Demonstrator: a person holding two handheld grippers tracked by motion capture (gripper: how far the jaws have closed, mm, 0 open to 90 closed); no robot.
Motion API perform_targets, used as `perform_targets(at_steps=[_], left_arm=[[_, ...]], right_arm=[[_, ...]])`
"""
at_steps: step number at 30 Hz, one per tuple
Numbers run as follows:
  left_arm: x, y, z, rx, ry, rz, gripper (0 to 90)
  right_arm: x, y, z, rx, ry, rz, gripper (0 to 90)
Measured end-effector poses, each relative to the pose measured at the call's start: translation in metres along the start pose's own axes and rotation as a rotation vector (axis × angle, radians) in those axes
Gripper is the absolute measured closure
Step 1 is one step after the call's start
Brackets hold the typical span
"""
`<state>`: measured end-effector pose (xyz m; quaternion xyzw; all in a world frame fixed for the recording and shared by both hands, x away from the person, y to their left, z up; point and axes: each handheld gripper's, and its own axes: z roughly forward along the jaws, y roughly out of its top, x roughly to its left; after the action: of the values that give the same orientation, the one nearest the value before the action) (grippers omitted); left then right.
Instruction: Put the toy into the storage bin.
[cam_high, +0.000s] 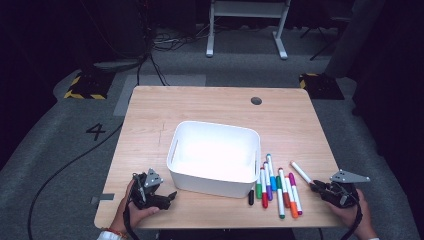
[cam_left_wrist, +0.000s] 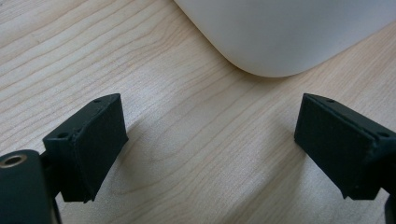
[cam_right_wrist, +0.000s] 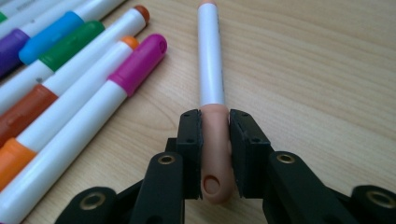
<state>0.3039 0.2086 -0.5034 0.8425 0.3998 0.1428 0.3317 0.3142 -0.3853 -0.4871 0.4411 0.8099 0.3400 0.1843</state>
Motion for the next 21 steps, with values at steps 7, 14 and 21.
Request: perform_targets(at_steps=[7, 14, 21], left_arm=[[0.000, 0.000, 0.000, 0.000, 0.000, 0.000, 9.2], [0.000, 0.000, 0.000, 0.001, 0.000, 0.000, 9.2], [0.000, 0.000, 0.000, 0.000, 0.000, 0.000, 9.1]], right_arm=[[0.000, 0.014, -0.011, -0.072, 0.009, -0.021, 75.5], [0.005, 0.037, -0.025, -0.153, 0.033, -0.046, 75.5], [0.018, 0.071, -0.039, -0.232, 0.084, -0.101, 75.5]])
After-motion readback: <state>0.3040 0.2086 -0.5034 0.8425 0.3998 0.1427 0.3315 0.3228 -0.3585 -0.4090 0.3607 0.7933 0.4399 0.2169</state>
